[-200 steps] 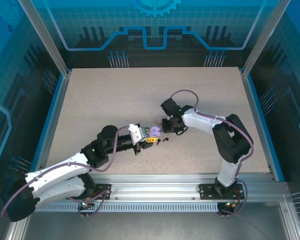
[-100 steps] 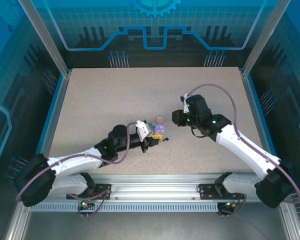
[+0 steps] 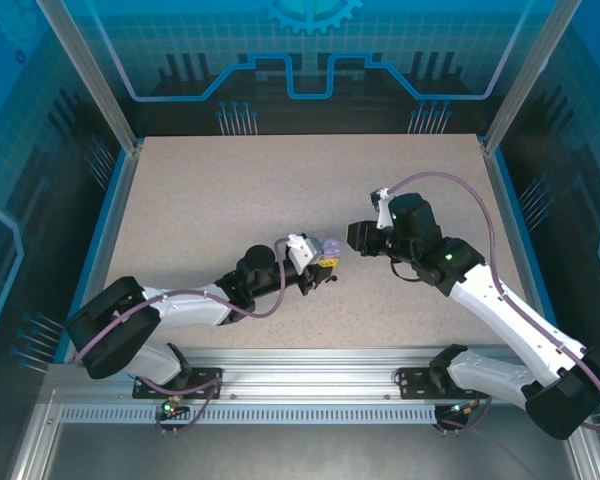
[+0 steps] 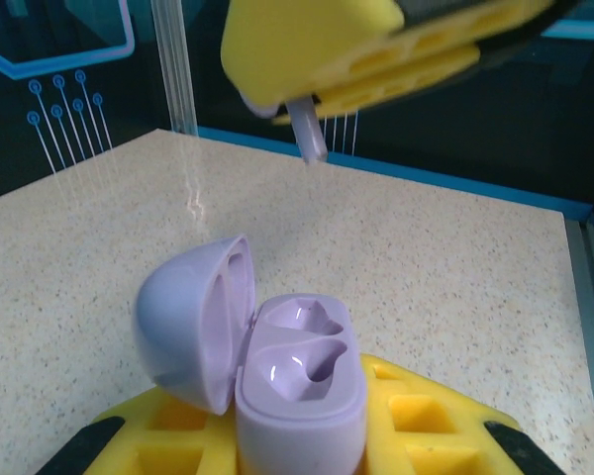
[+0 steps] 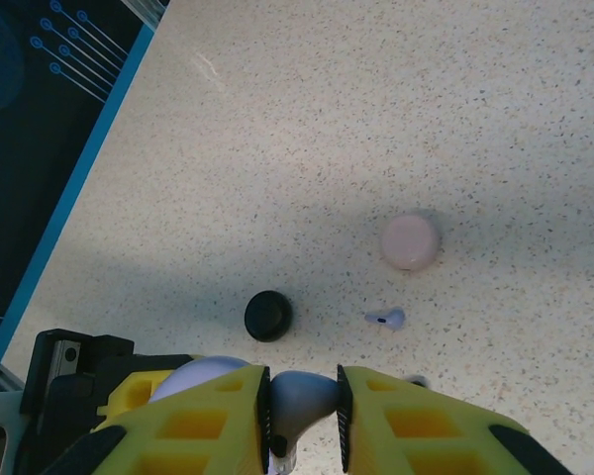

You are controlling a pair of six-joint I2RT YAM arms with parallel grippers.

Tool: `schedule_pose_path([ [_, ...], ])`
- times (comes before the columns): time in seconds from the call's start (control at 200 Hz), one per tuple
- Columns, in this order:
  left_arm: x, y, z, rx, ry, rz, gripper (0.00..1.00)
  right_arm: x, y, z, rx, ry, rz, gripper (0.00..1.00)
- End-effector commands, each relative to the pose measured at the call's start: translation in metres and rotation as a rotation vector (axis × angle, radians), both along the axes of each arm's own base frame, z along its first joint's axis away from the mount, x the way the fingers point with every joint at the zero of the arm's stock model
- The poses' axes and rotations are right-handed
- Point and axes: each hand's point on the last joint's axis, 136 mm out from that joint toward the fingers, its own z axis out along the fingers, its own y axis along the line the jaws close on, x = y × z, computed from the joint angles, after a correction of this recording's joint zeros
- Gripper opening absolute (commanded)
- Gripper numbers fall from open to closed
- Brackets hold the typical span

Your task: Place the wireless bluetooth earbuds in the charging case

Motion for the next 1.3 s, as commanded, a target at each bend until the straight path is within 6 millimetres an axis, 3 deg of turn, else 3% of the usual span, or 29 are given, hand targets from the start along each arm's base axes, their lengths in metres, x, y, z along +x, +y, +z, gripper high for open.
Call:
schedule_pose_path([
  [0.0,0.006,-0.007,0.025,-0.067,-0.056,0.01,0.0,-0.007,0.01,0.002,0.049,0.013,0.021,0.25],
  [0.7,0.009,-0.007,0.033,-0.12,-0.043,0.028,0.0,-0.006,0.027,-0.006,0.057,-0.005,0.026,0.25],
  [1.091,0.009,-0.007,0.033,-0.116,-0.038,0.032,0.0,-0.004,0.03,-0.003,0.072,-0.018,0.029,0.25],
  [1.296,0.01,-0.007,0.035,-0.127,-0.031,0.033,0.0,-0.005,0.031,-0.01,0.06,-0.007,0.027,0.24],
])
